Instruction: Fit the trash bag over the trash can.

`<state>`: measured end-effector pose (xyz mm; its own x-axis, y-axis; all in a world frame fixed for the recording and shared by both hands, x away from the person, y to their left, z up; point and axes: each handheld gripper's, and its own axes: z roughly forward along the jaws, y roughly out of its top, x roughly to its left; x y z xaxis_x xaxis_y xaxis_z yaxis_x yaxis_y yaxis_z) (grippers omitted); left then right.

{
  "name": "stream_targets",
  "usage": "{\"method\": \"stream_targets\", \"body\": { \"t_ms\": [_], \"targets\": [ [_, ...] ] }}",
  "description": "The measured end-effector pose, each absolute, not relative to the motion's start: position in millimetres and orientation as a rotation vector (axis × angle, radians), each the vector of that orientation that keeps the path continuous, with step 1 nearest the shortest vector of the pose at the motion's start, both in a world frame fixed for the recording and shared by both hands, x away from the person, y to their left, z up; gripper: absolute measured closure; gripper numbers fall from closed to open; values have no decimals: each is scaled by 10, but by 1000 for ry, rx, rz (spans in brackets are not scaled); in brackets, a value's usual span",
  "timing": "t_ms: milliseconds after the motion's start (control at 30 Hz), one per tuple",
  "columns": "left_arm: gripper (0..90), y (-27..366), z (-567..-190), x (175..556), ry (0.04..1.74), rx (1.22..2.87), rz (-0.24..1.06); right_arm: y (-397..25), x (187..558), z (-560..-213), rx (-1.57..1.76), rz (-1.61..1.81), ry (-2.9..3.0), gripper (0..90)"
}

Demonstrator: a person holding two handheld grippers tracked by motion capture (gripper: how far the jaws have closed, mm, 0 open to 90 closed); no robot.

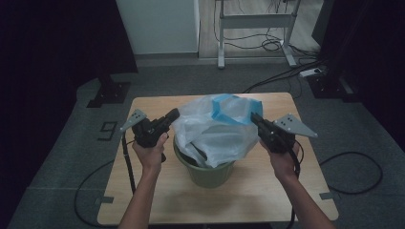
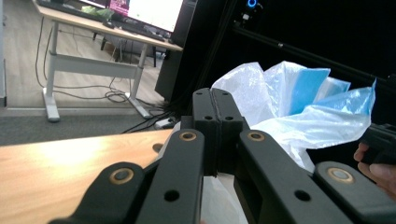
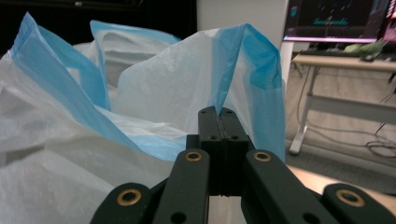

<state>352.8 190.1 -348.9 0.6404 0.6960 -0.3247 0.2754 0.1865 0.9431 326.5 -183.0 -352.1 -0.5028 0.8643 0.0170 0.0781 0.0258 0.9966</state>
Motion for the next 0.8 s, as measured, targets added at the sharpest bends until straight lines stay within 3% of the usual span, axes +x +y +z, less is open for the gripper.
{"method": "stream_targets", "body": {
  "t_ms": [200,433,533,800],
  "targets": [
    [897,1884,-3488,3431,849,1436,394,-1848,3249,-3316,917,1561,1587,889],
    [879,2041,-3703,3086,813,1505,344,-1796,2942,-3493,860,1603,1621,889],
    [803,2115,-3657,2980,771,1538,344,-1761,2818,-3560,797,1596,1652,890],
    [465,1954,-3204,3045,721,1582,446,-1674,2770,-3564,750,1598,1687,889]
  ]
}}
